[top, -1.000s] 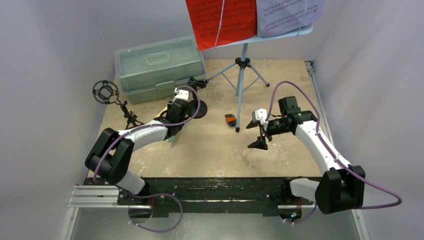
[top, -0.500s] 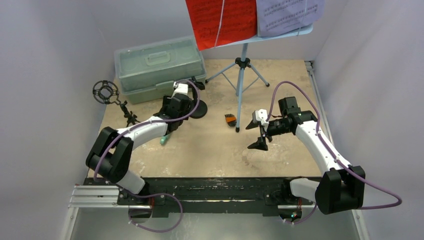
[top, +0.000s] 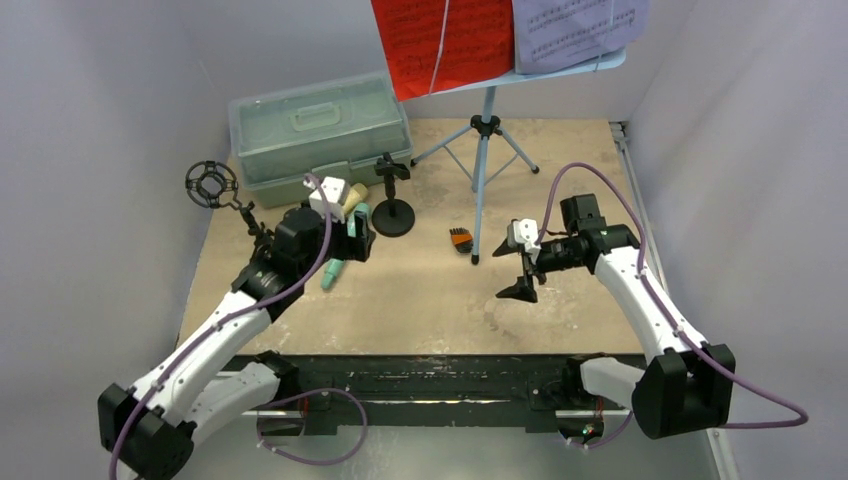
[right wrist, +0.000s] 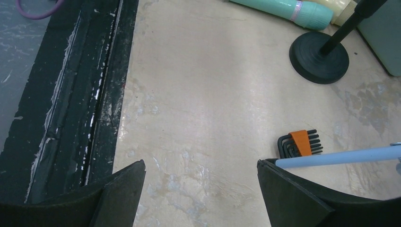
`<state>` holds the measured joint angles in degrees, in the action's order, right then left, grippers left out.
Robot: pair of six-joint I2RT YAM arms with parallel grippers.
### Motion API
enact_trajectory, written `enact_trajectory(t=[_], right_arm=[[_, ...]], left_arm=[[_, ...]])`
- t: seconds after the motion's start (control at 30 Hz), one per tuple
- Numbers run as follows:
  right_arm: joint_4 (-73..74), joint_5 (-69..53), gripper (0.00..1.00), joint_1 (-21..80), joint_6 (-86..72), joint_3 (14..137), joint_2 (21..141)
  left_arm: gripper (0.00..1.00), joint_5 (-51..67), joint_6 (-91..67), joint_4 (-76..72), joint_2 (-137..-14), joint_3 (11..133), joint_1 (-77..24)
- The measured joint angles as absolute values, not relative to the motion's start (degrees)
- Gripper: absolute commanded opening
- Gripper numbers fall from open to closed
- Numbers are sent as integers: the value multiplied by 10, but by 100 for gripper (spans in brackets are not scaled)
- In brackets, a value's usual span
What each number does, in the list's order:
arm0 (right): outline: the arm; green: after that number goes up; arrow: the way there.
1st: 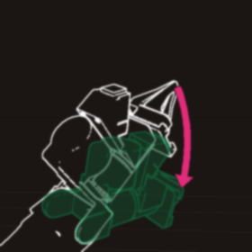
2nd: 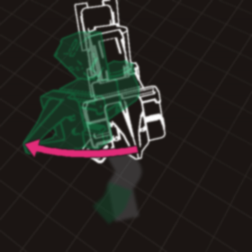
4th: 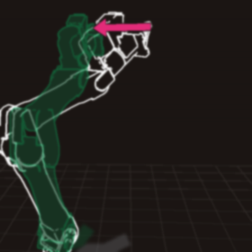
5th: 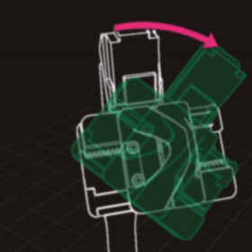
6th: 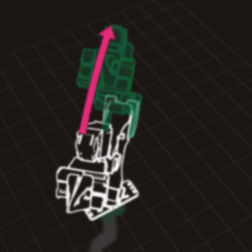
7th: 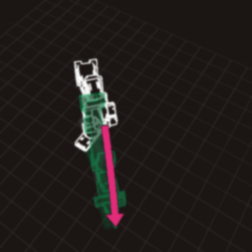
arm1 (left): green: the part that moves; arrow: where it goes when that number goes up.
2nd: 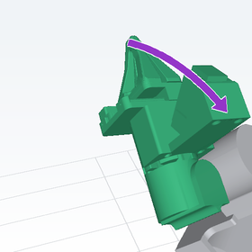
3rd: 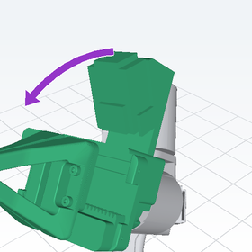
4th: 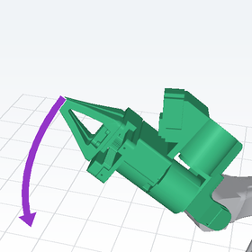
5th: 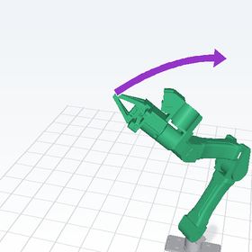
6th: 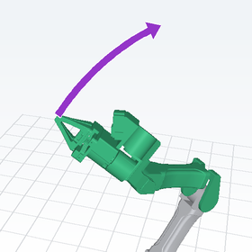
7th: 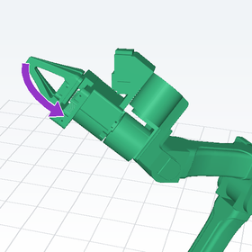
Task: Pack up the instrument practice props
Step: Place the microphone at the center of the board.
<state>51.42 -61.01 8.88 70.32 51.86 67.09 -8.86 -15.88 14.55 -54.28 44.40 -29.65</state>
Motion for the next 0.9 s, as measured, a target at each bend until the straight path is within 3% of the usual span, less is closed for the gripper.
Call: enact_trajectory(t=[0.3,0.57,0.9], right_arm=[[495,-608,99,82,613,559,616],[266,-528,99,84,322,545,613],[10,-225,99,178,24,511,718]], left_arm=[[82,77,-148,147,-402,357,-296],[84,87,-139,151,-371,354,-296],[86,43,-139,160,-338,353,-296]])
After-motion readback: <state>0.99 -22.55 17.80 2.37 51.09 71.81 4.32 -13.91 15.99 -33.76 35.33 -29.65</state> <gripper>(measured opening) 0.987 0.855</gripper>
